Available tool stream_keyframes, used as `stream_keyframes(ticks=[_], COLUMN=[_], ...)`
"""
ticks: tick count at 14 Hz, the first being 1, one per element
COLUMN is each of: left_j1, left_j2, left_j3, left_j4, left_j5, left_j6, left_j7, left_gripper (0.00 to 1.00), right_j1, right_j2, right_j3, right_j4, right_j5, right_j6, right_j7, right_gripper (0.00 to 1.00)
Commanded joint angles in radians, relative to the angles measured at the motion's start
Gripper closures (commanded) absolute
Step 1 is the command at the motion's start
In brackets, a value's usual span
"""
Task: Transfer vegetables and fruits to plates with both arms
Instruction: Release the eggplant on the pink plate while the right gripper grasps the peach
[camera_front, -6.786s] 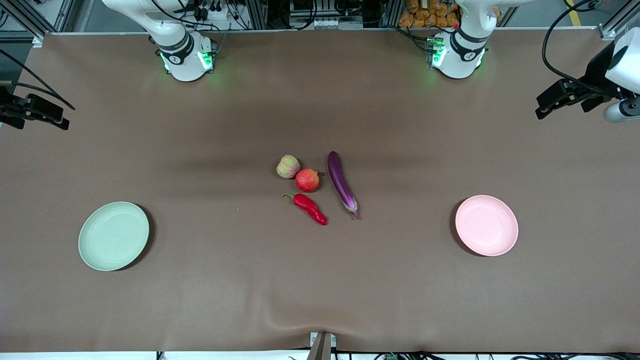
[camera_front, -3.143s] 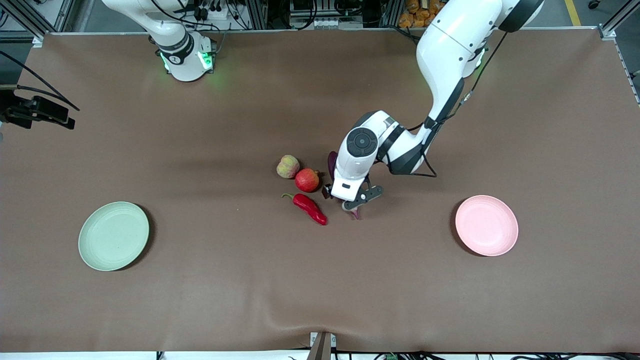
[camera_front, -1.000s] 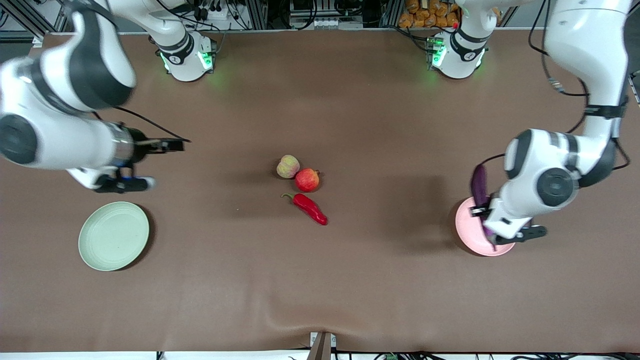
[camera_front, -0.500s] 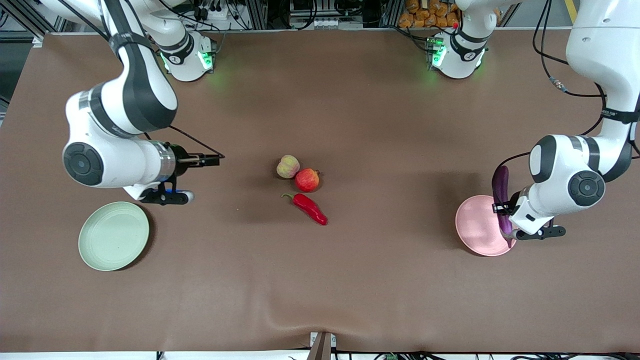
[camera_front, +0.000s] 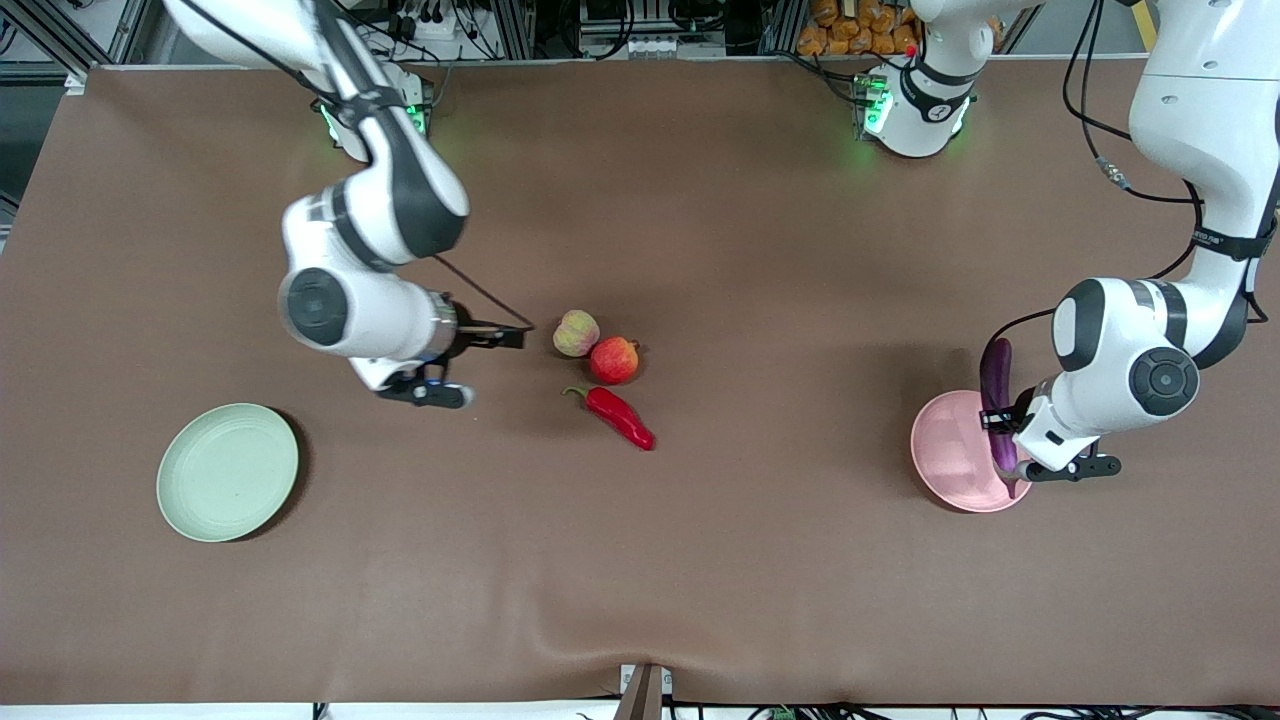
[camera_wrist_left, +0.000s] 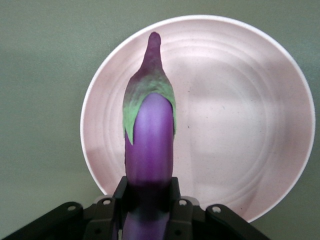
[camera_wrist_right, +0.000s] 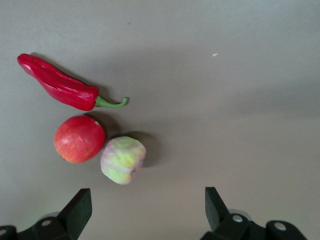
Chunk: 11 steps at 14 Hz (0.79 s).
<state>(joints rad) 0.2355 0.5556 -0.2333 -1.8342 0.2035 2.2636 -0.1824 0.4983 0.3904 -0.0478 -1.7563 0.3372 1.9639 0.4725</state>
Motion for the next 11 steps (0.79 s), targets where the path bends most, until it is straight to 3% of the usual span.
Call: stream_keyframes(ticks=[1, 2, 7, 11], left_j1=[0.004, 0.004, -0.005, -0.016], left_j2=[0.017, 0.018, -0.014, -0.02], left_j3=[-0.005, -0.005, -0.063, -0.162], left_j4=[0.018, 0.027, 0.056, 0.121], left_j5=[-0.024, -0.024, -0.107, -0.144], left_j6=[0.013, 0.013, -0.018, -0.081], left_j7=[0.012, 0.011, -0.049, -0.295], left_gripper=[0.38, 0.0, 0.0, 0.0], right_j1=[0.051, 0.058, 0.109, 0.152], right_j2=[0.033, 0.05, 0.099, 0.1], right_j3=[-0.009, -0.009, -0.009, -0.009], right_j4=[-0.037, -0.043, -0.057, -0.126], right_j5=[0.017, 0.017, 0.017, 0.019], right_j6=[0.102, 0.133, 0.197, 0.276], right_j7=[0.063, 0.073, 0.127, 0.133], right_gripper=[0.0, 0.0, 0.0, 0.0])
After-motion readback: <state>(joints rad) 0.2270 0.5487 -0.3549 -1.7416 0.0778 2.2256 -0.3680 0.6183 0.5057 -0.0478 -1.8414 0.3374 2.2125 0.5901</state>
